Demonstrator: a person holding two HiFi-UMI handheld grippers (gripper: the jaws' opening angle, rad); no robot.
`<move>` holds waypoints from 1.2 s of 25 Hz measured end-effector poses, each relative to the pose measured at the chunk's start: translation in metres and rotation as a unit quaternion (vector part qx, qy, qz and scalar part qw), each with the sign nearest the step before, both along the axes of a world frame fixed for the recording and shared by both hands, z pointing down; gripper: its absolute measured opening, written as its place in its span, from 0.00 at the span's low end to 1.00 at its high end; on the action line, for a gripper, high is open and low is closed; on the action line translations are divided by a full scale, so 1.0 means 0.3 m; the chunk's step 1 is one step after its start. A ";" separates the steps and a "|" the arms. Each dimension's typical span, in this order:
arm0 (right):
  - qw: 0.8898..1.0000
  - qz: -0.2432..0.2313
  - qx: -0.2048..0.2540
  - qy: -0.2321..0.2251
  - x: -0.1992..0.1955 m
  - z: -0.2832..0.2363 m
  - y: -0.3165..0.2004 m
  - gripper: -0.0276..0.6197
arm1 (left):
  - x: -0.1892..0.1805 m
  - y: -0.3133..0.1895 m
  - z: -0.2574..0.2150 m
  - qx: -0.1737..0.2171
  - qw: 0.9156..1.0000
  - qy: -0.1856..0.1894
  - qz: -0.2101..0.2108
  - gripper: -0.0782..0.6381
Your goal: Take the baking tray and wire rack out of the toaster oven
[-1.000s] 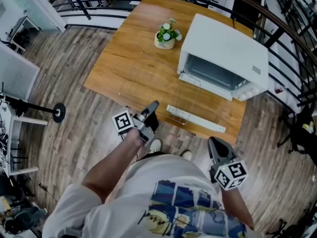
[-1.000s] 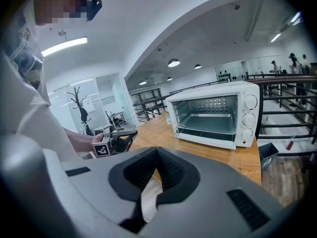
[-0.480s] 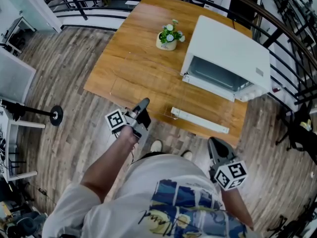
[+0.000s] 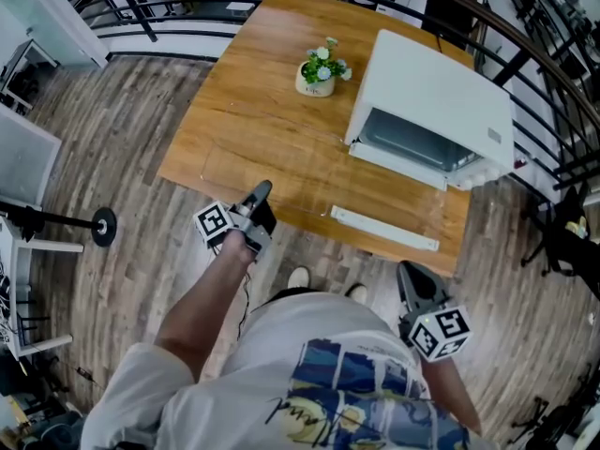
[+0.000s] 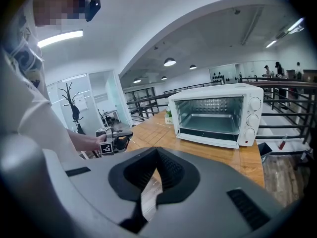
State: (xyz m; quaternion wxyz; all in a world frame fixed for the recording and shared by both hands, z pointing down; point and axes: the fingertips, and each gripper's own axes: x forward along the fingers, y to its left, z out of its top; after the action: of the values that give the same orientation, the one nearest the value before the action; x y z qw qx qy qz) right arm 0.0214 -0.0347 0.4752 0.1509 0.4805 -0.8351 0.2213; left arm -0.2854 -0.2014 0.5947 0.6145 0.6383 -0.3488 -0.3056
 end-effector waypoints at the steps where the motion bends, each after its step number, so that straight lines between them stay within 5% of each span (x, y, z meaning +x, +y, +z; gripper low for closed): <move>1: 1.000 0.002 -0.001 0.001 -0.005 0.001 0.000 0.05 | -0.007 -0.008 0.012 -0.003 1.000 -0.001 0.001 0.11; 30: 0.998 0.065 -0.018 0.008 -0.081 0.030 0.052 0.05 | -0.079 -0.162 0.252 -0.062 0.996 -0.045 0.036 0.11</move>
State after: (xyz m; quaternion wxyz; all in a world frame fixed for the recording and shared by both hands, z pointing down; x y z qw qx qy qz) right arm -0.0031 -0.0192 0.4841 0.1514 0.5330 -0.7965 0.2419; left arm -0.3090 -0.2499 0.6704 0.6470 0.6246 -0.3709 -0.2317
